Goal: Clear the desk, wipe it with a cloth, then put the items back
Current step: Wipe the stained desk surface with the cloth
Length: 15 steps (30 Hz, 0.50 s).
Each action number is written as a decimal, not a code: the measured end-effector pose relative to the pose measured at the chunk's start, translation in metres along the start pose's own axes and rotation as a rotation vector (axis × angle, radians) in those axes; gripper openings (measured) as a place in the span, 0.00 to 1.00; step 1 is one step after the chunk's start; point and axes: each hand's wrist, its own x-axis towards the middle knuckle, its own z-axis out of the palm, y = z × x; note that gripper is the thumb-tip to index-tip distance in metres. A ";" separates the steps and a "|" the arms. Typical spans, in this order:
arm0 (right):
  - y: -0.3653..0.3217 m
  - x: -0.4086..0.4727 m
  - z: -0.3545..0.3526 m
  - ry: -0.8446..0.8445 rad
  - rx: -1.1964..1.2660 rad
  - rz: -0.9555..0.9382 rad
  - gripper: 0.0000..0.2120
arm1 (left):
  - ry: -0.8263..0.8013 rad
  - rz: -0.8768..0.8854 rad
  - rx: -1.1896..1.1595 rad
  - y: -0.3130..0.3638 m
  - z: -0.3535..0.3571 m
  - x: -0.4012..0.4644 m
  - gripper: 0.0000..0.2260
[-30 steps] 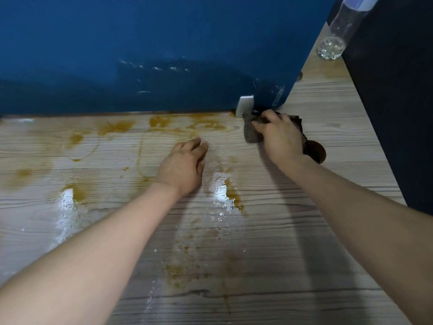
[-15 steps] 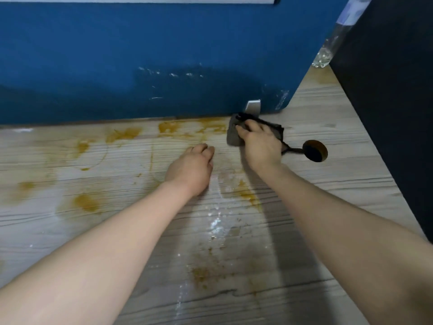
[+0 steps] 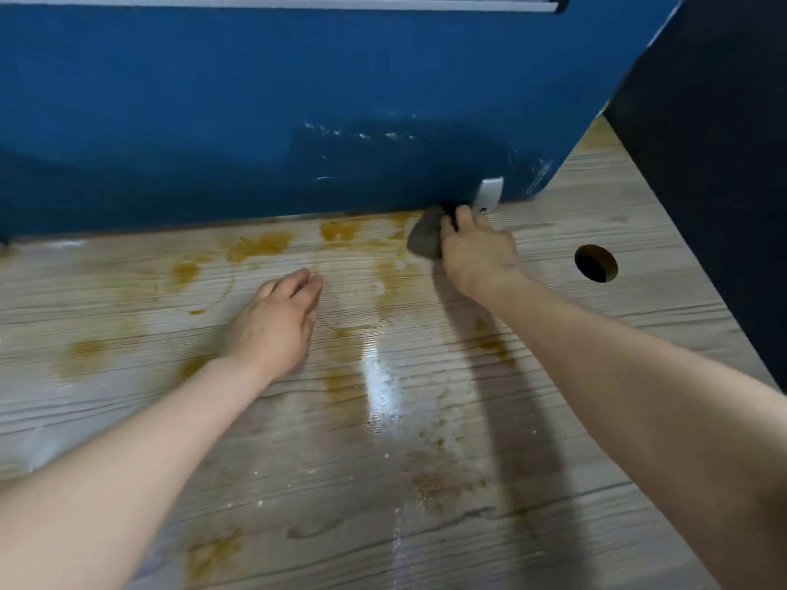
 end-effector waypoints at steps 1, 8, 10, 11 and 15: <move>0.000 0.004 0.000 -0.025 0.013 0.070 0.23 | 0.004 0.011 0.007 0.000 -0.001 0.000 0.22; 0.003 0.018 0.002 -0.084 0.140 0.075 0.29 | 0.018 0.048 0.025 -0.005 0.000 0.002 0.22; -0.001 0.021 0.002 -0.071 0.206 0.115 0.27 | 0.015 0.050 0.016 -0.005 0.000 0.003 0.22; -0.003 0.021 0.002 -0.067 0.230 0.126 0.27 | 0.011 0.052 0.015 -0.005 -0.001 0.003 0.22; 0.005 0.014 0.010 -0.034 0.250 0.141 0.27 | 0.010 0.059 0.014 -0.005 -0.001 0.002 0.22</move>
